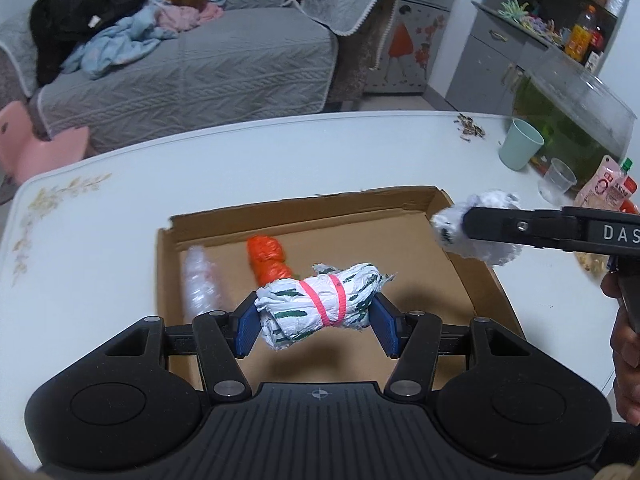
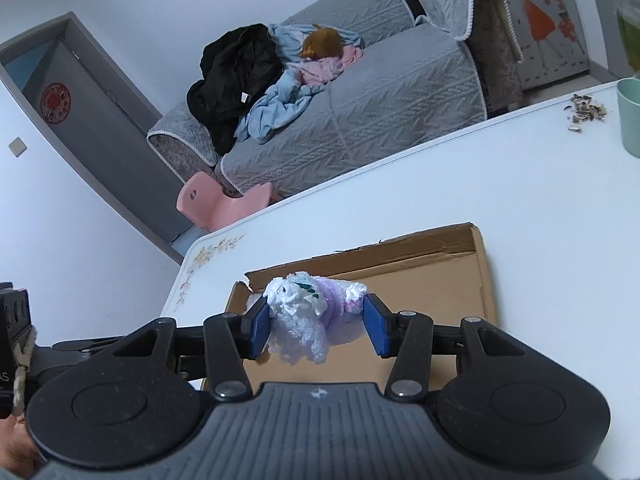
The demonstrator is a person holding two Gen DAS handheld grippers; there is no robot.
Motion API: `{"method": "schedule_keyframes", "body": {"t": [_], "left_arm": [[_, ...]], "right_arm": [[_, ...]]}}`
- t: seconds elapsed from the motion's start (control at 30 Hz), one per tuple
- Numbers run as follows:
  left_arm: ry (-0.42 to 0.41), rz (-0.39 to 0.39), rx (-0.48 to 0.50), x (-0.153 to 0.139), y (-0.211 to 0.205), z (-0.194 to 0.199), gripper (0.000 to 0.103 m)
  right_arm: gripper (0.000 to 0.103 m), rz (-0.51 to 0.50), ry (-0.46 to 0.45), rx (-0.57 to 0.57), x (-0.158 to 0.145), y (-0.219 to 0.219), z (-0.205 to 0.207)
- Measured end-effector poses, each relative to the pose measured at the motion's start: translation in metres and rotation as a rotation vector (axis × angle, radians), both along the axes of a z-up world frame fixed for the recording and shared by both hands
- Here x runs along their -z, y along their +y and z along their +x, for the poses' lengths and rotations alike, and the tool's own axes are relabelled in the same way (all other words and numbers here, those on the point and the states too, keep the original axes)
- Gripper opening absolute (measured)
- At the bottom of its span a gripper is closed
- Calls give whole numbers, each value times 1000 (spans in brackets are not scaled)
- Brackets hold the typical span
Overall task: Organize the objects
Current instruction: 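Carry both bundles into the cardboard box and open both tools to release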
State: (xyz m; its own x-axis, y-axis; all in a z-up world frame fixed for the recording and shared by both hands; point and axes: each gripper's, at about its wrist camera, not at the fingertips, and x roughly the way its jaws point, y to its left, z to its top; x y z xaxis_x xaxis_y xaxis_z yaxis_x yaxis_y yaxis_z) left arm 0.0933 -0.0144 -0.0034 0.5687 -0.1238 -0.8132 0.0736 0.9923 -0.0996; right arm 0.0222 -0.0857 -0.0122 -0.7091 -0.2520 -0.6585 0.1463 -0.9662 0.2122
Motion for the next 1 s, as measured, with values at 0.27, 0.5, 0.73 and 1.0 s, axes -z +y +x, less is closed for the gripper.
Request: {"method": "schedule_keyframes", "body": {"t": [0.27, 0.5, 0.73, 1.0], "left_arm": [[1, 22, 47, 26, -20, 29, 63], [28, 51, 76, 52, -25, 49, 63], [27, 120, 130, 71, -35, 62, 63], [61, 207, 88, 91, -27, 75, 63]], "right_arm": [[45, 5, 6, 41, 5, 7, -19], [47, 19, -25, 81, 15, 9, -40], [47, 30, -61, 77, 25, 5, -43], [47, 38, -107, 84, 37, -4, -57]]}}
